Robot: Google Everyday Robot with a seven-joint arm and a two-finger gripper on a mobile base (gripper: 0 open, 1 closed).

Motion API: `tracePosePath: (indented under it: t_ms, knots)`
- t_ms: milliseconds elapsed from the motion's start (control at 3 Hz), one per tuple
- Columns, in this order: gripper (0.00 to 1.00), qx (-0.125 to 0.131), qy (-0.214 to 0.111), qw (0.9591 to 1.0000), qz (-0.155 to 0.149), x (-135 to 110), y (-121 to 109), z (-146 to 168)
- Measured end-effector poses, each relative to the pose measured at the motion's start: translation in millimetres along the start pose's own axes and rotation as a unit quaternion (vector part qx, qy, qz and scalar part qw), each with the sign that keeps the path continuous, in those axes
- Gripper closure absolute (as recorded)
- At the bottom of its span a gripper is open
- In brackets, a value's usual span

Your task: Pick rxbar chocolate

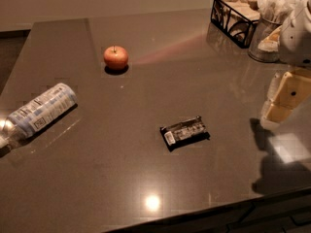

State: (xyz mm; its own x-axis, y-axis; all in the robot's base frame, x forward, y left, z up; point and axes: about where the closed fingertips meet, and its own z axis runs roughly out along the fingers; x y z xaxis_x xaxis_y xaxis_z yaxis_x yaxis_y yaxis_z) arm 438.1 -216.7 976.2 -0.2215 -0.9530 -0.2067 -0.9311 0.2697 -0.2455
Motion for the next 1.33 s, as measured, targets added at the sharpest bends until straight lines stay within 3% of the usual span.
tracePosePath:
  t_ms: [333,1000,1333]
  knots:
    - [0.0,0.0,0.0,1.0,0.0,-0.1,0.0,0.0]
    - [0.0,-0.032,0.017,0.9971,-0.067,-22.3,10.0,41.0]
    - [0.0,-0.06,0.029,0.9923,-0.105,-36.1,17.9,78.7]
